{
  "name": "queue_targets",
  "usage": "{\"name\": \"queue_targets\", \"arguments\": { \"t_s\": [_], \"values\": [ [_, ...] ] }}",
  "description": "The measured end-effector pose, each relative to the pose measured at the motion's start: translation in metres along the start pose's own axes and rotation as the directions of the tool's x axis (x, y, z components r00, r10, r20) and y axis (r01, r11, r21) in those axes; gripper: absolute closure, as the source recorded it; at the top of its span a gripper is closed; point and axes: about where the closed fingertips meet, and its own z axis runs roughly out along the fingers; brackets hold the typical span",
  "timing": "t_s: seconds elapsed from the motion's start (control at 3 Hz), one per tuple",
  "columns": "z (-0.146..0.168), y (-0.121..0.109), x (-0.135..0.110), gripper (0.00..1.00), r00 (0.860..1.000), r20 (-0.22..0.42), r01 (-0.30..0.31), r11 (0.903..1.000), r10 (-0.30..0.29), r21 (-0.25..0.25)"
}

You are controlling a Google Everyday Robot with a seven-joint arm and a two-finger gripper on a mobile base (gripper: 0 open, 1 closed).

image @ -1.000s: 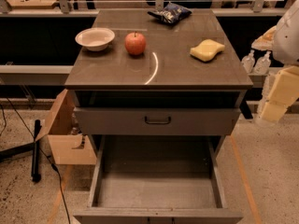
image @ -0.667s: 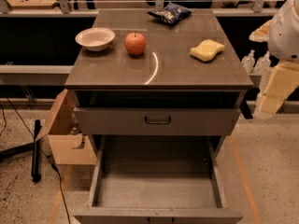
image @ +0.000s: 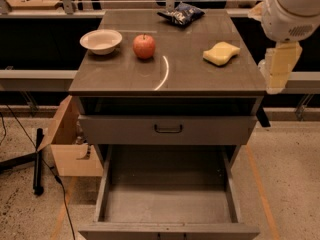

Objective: Place sponge into middle drawer

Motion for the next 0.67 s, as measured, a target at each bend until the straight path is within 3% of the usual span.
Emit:
{"name": "queue_targets", "arguments": {
  "t_s": [0.33, 0.67],
  "values": [
    [0.036, -0.036, 0.008, 0.0, 0.991, -0.03, 0.129, 0.9876, -0.132, -0.09],
    [0.101, -0.079, 0.041, 0.0, 0.963, -0.03, 0.257, 0.9433, -0.269, -0.209]
  ]
}}
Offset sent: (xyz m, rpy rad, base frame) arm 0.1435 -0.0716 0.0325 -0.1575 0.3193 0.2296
